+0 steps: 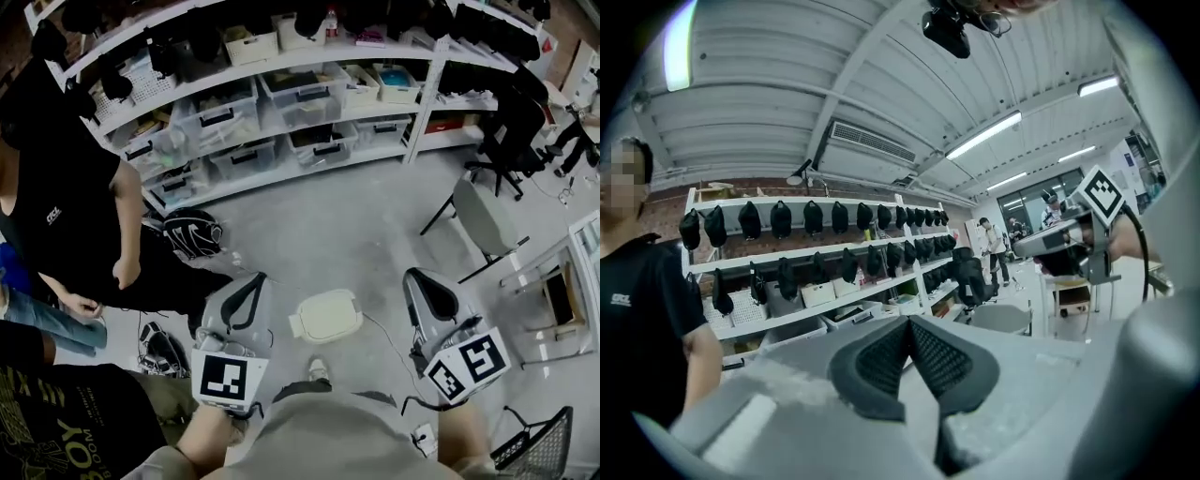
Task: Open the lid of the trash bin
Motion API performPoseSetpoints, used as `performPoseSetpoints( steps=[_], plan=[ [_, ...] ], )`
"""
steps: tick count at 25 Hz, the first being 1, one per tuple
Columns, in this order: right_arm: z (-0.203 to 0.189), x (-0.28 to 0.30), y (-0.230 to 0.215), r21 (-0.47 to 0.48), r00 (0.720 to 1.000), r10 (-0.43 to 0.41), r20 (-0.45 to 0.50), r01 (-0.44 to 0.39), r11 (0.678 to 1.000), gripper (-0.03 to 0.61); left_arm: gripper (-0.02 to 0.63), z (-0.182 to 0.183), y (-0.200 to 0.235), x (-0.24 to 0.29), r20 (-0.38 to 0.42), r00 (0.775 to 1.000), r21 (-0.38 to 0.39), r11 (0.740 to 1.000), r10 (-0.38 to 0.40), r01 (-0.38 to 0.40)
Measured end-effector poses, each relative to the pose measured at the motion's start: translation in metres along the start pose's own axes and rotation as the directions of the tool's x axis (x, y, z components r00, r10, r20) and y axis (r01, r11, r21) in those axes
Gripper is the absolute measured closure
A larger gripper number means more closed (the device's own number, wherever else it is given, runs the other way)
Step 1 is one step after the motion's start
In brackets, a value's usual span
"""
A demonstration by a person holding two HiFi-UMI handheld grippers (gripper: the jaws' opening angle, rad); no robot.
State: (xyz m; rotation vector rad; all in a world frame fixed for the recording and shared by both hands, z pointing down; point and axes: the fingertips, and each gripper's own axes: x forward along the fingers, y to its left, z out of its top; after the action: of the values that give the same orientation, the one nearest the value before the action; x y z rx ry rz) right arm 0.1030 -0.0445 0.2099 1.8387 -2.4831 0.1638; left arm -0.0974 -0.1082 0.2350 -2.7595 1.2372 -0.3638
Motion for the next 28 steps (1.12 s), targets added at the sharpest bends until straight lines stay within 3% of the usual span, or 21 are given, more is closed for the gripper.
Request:
performPoseSetpoints(
  steps=[6, 12, 17, 22, 28],
  plan=[
    [-0.022, 0.037, -0.019, 0.024, 0.997, -0.035, -0.061, 0.037, 0.999, 0.575, 0.612, -0.017, 0.020, 0.038, 0.000, 0.999, -0.002, 0.999, -0.051, 0.051],
    [-0.070, 0.070, -0.054, 0.108, 0.990, -0.032, -0.136, 0.047, 0.993, 0.575, 0.612, -0.053, 0.021, 0.070, -0.057, 0.995, -0.083, 0.994, -0.077, 0.072],
    [-0.119, 0.103, -0.076, 0.135, 0.974, 0.007, -0.226, 0.024, 0.991, 0.575, 0.612, -0.089, 0.025, 0.097, -0.130, 0.990, -0.098, 0.994, -0.058, 0.046],
    [-0.175, 0.129, -0.092, 0.172, 0.937, 0.079, -0.342, -0.020, 0.985, 0.575, 0.612, -0.133, 0.021, 0.121, -0.203, 0.977, -0.090, 0.995, -0.058, 0.041],
    [-0.270, 0.143, -0.108, 0.208, 0.881, 0.145, -0.450, -0.055, 0.977, 0.575, 0.612, -0.218, 0.005, 0.142, -0.314, 0.948, -0.126, 0.992, -0.056, 0.017]
  ],
)
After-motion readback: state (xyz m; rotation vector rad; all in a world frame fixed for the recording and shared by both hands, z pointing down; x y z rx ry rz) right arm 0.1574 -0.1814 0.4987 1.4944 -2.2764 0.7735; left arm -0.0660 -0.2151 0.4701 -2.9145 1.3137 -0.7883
